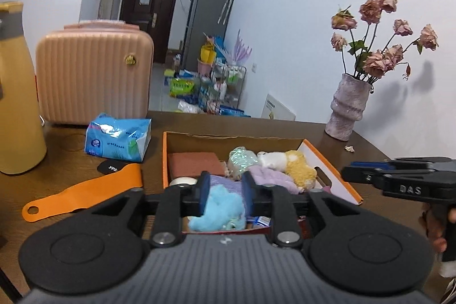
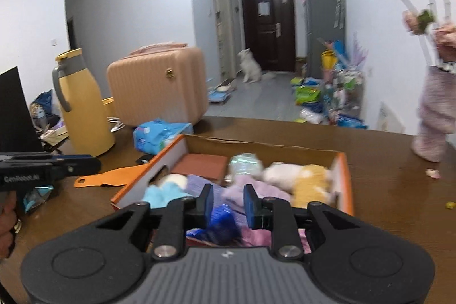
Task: Organize soft objects
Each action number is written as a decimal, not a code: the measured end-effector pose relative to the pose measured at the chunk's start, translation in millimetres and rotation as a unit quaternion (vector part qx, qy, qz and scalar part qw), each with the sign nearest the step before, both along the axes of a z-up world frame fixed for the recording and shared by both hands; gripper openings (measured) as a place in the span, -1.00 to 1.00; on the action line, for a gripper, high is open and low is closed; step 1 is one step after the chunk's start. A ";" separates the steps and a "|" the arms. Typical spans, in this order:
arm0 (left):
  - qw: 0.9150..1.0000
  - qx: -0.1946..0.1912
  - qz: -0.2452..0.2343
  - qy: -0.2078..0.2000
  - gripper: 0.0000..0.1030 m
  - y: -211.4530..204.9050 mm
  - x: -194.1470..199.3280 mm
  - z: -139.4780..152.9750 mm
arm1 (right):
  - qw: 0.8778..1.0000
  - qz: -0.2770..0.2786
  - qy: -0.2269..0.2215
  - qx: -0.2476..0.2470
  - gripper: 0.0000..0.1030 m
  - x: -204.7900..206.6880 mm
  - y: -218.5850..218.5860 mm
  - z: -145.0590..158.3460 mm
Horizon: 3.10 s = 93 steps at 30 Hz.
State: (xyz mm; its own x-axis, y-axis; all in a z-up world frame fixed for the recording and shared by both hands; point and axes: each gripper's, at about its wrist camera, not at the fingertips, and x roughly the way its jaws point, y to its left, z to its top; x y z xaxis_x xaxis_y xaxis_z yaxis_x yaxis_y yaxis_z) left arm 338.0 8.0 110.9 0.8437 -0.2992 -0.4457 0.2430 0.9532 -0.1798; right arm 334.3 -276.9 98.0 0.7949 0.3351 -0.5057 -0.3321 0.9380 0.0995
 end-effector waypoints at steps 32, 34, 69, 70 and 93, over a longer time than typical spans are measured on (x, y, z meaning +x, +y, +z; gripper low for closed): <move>0.985 0.047 0.080 -0.148 1.00 -30.2 -191.4 -32.6 | 0.973 -0.100 -0.205 0.011 1.00 -210.8 -28.3 -34.5; 0.984 0.043 0.084 -0.150 1.00 -26.4 -210.3 -35.2 | 0.973 -0.095 -0.208 0.015 1.00 -234.3 -25.9 -37.0; 0.978 0.057 0.118 -0.160 1.00 4.5 -333.6 -65.9 | 0.982 -0.071 -0.175 0.005 1.00 -357.0 5.4 -90.9; 0.978 0.057 0.118 -0.159 1.00 4.6 -333.6 -66.3 | 0.982 -0.070 -0.174 0.003 1.00 -356.8 6.2 -92.0; 0.979 0.057 0.118 -0.157 1.00 4.9 -331.9 -66.7 | 0.983 -0.077 -0.168 0.011 1.00 -354.5 5.5 -93.7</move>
State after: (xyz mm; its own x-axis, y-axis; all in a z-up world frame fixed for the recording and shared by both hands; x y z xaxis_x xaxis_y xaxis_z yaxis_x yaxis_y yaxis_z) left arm 6.1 12.8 44.2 0.9839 -0.0421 -0.1734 0.0391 0.9990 -0.0210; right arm -20.2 -271.3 4.3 0.9579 0.2055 -0.2003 -0.2040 0.9786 0.0287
